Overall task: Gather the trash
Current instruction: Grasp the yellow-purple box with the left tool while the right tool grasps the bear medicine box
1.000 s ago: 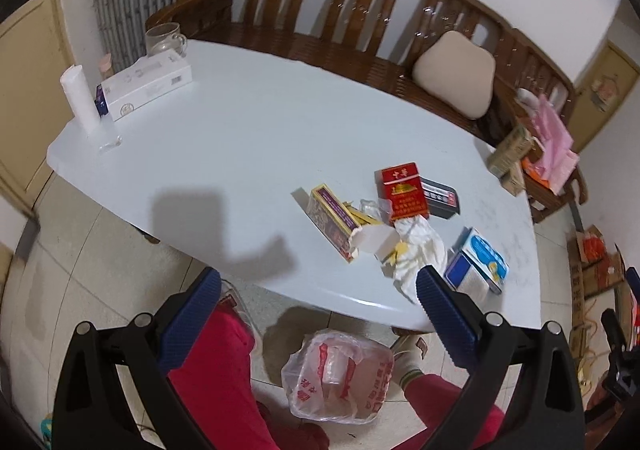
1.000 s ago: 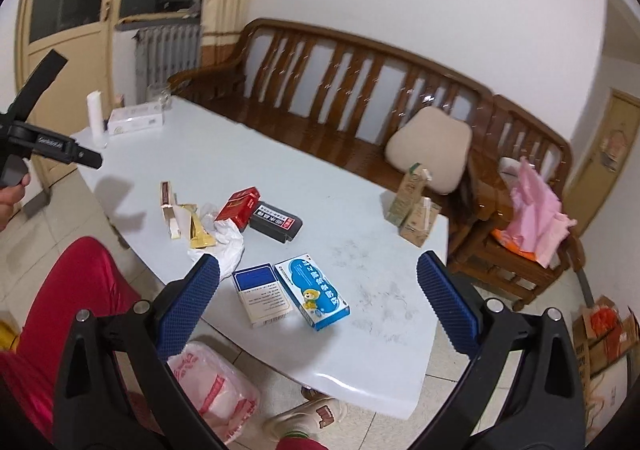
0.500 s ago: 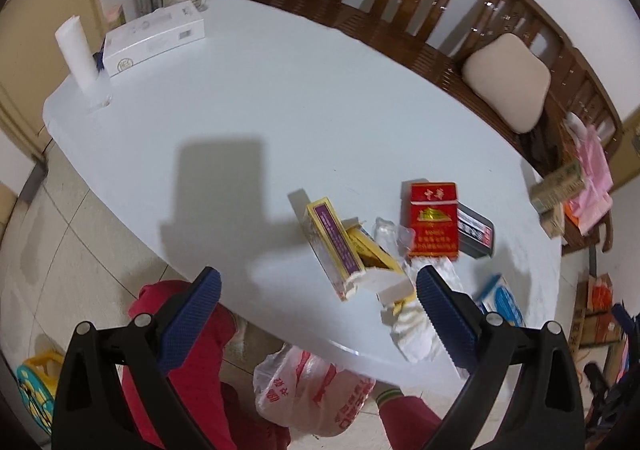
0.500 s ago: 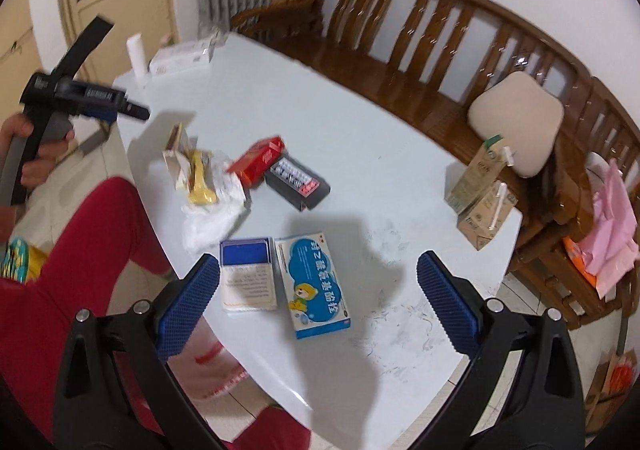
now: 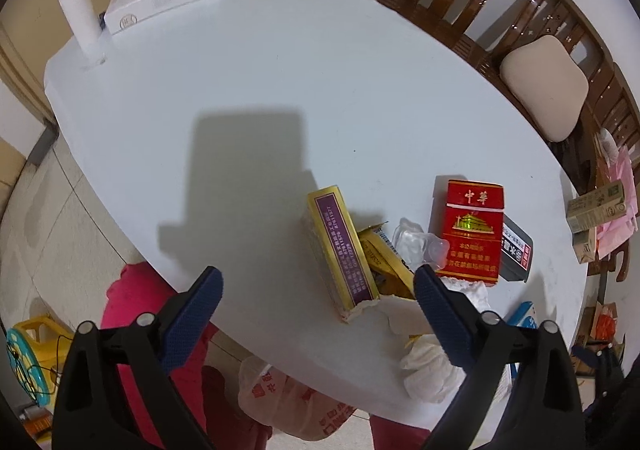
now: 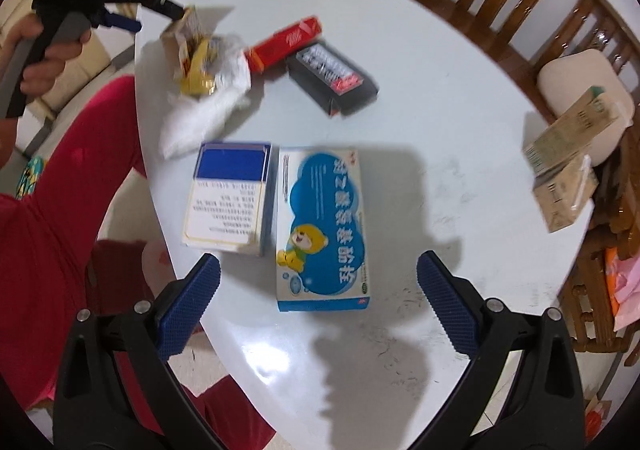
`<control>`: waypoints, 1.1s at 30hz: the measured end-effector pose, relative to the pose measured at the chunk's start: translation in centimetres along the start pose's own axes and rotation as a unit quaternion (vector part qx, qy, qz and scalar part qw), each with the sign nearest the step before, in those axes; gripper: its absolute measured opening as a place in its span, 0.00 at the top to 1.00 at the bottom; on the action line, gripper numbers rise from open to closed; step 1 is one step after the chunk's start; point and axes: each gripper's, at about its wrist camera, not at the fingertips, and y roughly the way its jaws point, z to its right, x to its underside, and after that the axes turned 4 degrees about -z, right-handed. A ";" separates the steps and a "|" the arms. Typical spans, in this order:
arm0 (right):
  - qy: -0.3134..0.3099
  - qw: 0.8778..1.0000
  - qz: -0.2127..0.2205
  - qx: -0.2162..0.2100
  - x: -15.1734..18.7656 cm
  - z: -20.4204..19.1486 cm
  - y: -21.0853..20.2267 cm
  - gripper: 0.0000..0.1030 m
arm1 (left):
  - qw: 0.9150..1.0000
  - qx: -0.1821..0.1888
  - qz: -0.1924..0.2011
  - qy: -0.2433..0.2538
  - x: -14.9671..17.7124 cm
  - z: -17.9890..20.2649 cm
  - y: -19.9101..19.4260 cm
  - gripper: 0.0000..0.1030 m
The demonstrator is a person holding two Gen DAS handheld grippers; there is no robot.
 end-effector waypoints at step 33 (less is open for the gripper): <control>0.031 0.999 -0.032 0.003 0.2 1.8 4.8 0.41 | 0.998 0.029 -0.043 -0.024 -0.8 -0.9 3.8 0.66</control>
